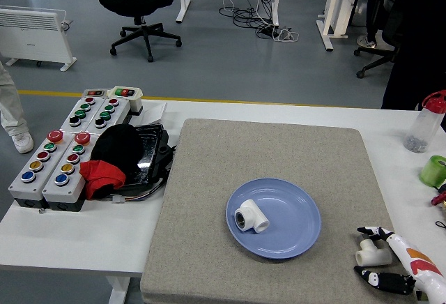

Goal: Pick pipe place plate twice

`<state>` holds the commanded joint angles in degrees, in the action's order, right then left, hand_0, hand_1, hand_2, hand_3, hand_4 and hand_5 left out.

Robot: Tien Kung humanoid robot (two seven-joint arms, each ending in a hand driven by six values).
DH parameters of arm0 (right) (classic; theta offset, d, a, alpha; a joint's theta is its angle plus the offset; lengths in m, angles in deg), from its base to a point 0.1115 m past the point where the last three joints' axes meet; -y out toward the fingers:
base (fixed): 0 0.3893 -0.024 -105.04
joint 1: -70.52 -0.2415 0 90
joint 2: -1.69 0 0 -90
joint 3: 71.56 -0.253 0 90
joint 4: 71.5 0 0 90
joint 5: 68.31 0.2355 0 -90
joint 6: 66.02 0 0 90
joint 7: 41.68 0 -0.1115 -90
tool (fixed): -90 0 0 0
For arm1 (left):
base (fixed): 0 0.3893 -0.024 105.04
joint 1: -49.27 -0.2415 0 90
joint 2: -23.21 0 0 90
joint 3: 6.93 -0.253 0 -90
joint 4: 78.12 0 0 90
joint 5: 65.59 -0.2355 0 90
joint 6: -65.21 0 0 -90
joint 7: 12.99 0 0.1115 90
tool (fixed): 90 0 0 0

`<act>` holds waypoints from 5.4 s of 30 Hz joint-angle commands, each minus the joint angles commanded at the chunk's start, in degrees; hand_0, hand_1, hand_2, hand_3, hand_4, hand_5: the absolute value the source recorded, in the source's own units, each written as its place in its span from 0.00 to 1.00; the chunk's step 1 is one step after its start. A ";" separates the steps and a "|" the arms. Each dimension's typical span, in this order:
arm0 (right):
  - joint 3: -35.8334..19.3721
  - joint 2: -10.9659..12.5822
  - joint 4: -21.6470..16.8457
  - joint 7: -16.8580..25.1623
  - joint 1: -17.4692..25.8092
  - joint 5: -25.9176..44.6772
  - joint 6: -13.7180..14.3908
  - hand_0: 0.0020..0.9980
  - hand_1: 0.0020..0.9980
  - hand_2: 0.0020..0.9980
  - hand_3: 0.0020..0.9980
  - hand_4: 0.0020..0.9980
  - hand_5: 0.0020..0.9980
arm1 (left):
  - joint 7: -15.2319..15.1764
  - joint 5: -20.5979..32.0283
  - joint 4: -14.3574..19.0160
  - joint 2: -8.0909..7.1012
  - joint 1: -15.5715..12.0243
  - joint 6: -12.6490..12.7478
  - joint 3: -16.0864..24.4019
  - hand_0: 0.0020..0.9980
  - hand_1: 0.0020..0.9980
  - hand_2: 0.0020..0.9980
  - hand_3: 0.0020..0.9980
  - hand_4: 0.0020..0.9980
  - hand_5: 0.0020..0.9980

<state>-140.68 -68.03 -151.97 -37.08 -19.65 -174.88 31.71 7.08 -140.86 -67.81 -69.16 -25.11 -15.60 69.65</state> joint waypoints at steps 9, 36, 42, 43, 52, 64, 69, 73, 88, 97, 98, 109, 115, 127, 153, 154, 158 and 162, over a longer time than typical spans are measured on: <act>-0.29 -0.06 -0.39 -0.50 -0.23 0.31 -0.02 0.51 0.59 0.63 0.72 0.64 0.24 | -0.01 0.23 0.00 -0.09 0.34 0.02 0.00 0.71 0.74 0.71 0.65 0.40 1.00; 7.30 -3.61 -3.27 -0.80 -11.24 2.70 0.41 0.44 0.55 0.60 0.70 0.60 0.25 | -0.02 0.87 0.00 -0.12 0.45 -0.01 -0.46 0.71 0.74 0.70 0.65 0.40 1.00; 12.54 -5.04 -0.46 -0.79 -16.57 4.03 0.09 0.55 0.61 0.62 0.70 0.60 0.25 | -0.02 1.24 0.00 -0.14 0.31 0.04 -0.57 0.71 0.74 0.70 0.65 0.40 1.00; 13.49 -5.28 0.07 -0.71 -17.32 4.22 0.00 0.55 0.61 0.62 0.70 0.60 0.25 | -0.01 1.30 0.00 -0.14 0.28 0.05 -0.58 0.71 0.74 0.70 0.65 0.40 1.00; 16.72 -6.31 3.51 -2.51 -21.07 2.45 -4.63 0.97 0.91 0.99 0.95 0.76 0.34 | 0.04 1.52 0.00 -0.13 0.23 0.04 -0.70 0.72 0.74 0.70 0.65 0.40 1.00; 14.82 -6.00 3.44 -3.63 -20.10 1.75 -8.43 1.00 0.94 1.00 1.00 0.84 0.33 | 0.11 1.11 0.00 -0.05 -0.11 0.01 -0.52 0.72 0.74 0.70 0.65 0.39 1.00; 14.80 -5.91 0.44 0.97 -19.09 9.44 -0.62 1.00 0.94 1.00 1.00 0.84 0.33 | 0.12 1.00 0.00 0.03 -0.32 -0.02 -0.51 0.72 0.74 0.70 0.65 0.39 1.00; 11.66 -5.81 -4.47 6.53 -18.84 19.12 1.47 0.81 0.78 0.81 0.85 0.59 0.29 | 0.12 0.81 0.00 0.05 -0.45 -0.08 -0.44 0.72 0.74 0.70 0.65 0.39 1.00; 4.26 -4.89 -17.80 -3.29 -21.36 54.84 -13.33 0.73 0.70 0.72 0.74 0.50 0.52 | 0.18 0.80 0.00 -0.02 -0.59 -0.17 -0.33 0.72 0.74 0.70 0.65 0.40 1.00; 5.98 -5.11 -21.46 -7.00 -26.65 76.44 -20.14 0.81 0.76 0.80 0.76 0.58 0.62 | 0.09 1.58 0.00 -0.10 -0.14 -0.09 -0.73 0.72 0.74 0.70 0.65 0.40 1.00; 6.19 -5.28 -21.46 -6.98 -27.60 79.05 -20.46 0.81 0.76 0.80 0.76 0.58 0.62 | 0.09 1.62 0.00 -0.11 -0.09 -0.10 -0.78 0.72 0.74 0.70 0.65 0.40 1.00; 7.38 -8.22 -21.46 -6.26 -36.75 105.38 -21.21 0.83 0.77 0.78 0.87 0.54 0.59 | 0.07 1.85 0.00 -0.15 0.18 -0.16 -0.99 0.72 0.74 0.71 0.65 0.39 1.00; 7.30 -9.40 -21.46 -5.43 -38.15 119.87 -21.12 0.83 0.77 0.77 0.87 0.54 0.59 | -0.05 2.18 0.00 -0.17 0.16 -0.05 -1.35 0.72 0.74 0.70 0.65 0.39 1.00; 7.12 -10.27 -21.46 -3.25 -39.16 115.81 -15.20 0.79 0.65 0.60 0.82 0.53 0.55 | -0.06 1.96 0.00 -0.19 0.47 -0.02 -1.30 0.72 0.74 0.70 0.65 0.40 1.00; 7.56 -10.61 -21.46 0.28 -38.81 113.25 -12.54 0.81 0.72 0.70 0.75 0.48 0.48 | 0.02 1.46 0.00 -0.14 0.37 -0.15 -1.04 0.72 0.74 0.70 0.65 0.39 1.00; 7.33 -10.49 -21.46 0.95 -38.69 111.21 -11.20 0.78 0.61 0.52 0.73 0.49 0.46 | 0.00 1.40 0.00 -0.13 0.38 -0.19 -1.04 0.71 0.74 0.70 0.65 0.40 1.00; 7.46 -9.83 -21.46 3.06 -37.87 106.93 -5.66 0.78 0.61 0.52 0.73 0.49 0.46 | 0.01 1.18 0.00 -0.09 0.33 -0.25 -0.86 0.71 0.74 0.70 0.65 0.40 1.00; 7.45 -9.28 -21.46 3.50 -35.83 105.80 -0.19 0.79 0.66 0.61 0.73 0.49 0.45 | 0.02 1.02 0.00 -0.06 0.25 -0.27 -0.78 0.72 0.74 0.70 0.65 0.40 1.00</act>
<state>-133.23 -77.32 -173.43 -33.58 -55.48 -69.08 31.52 7.10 -139.84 -67.81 -69.22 -24.86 -15.86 68.86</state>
